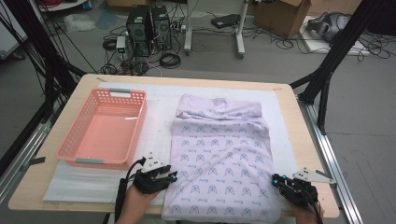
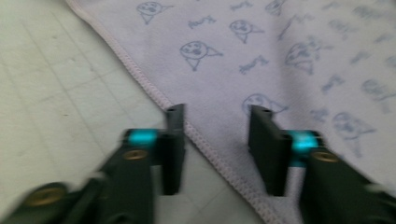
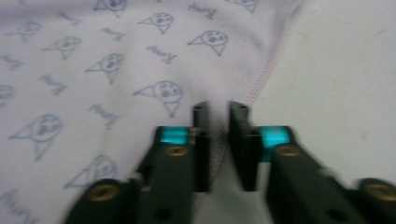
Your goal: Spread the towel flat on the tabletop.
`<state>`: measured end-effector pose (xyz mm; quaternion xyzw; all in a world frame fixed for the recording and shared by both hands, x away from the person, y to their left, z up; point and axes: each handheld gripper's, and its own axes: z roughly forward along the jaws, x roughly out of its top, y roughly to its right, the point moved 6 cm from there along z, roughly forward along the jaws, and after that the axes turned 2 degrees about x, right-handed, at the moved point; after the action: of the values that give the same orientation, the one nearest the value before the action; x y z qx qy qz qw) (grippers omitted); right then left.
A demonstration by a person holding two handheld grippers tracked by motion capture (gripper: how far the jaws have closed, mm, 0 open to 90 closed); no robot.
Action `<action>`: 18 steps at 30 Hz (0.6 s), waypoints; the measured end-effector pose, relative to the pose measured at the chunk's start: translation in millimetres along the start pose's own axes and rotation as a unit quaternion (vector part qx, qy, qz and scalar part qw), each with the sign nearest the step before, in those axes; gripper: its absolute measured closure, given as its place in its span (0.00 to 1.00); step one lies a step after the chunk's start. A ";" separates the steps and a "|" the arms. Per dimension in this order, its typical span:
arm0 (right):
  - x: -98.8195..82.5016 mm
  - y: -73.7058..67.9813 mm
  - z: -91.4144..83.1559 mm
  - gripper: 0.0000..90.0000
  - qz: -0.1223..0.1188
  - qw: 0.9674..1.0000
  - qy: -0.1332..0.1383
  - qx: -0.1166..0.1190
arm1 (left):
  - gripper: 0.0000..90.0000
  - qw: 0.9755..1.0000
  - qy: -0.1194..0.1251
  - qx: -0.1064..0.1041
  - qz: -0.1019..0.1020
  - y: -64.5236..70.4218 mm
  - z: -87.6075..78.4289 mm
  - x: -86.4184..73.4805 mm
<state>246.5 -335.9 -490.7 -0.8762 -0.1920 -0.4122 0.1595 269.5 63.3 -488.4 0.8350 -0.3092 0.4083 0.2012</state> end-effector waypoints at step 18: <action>-15.4 -27.6 -63.9 0.97 -0.018 0.998 0.024 0.058 | 0.97 0.997 0.052 -0.041 -0.049 9.0 -71.9 -16.8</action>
<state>182.4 -342.8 -460.4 -0.8516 -0.2275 -0.4244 0.2072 215.3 105.0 -459.1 0.8177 -0.2732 0.4280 0.2711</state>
